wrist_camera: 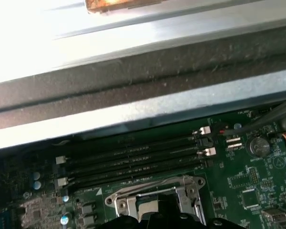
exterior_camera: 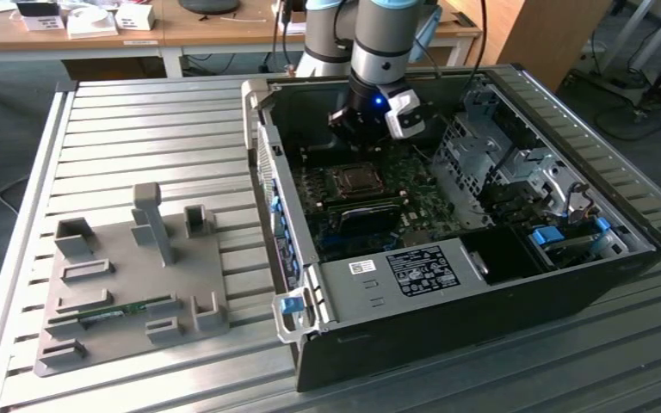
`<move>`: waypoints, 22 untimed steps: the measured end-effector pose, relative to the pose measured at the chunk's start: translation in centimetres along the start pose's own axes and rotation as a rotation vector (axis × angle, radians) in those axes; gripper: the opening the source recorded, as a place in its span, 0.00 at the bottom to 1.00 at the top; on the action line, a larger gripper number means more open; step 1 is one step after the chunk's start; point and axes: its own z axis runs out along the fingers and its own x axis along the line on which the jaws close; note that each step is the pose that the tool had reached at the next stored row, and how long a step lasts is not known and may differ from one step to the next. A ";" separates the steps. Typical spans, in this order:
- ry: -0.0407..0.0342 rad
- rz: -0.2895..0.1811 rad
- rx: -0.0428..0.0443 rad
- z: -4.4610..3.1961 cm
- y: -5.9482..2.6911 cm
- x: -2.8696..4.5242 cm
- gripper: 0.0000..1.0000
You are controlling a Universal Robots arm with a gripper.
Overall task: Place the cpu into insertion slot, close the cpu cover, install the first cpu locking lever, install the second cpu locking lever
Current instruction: 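Install the first cpu locking lever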
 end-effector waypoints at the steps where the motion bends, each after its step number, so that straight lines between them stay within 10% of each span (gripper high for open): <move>1: 0.0012 -0.001 0.0102 0.00 0.00 0.00 0.11; 17: 0.0018 -0.002 0.0189 0.01 0.00 0.00 0.11; 22: -0.0020 -0.004 0.0441 0.00 0.00 0.00 0.11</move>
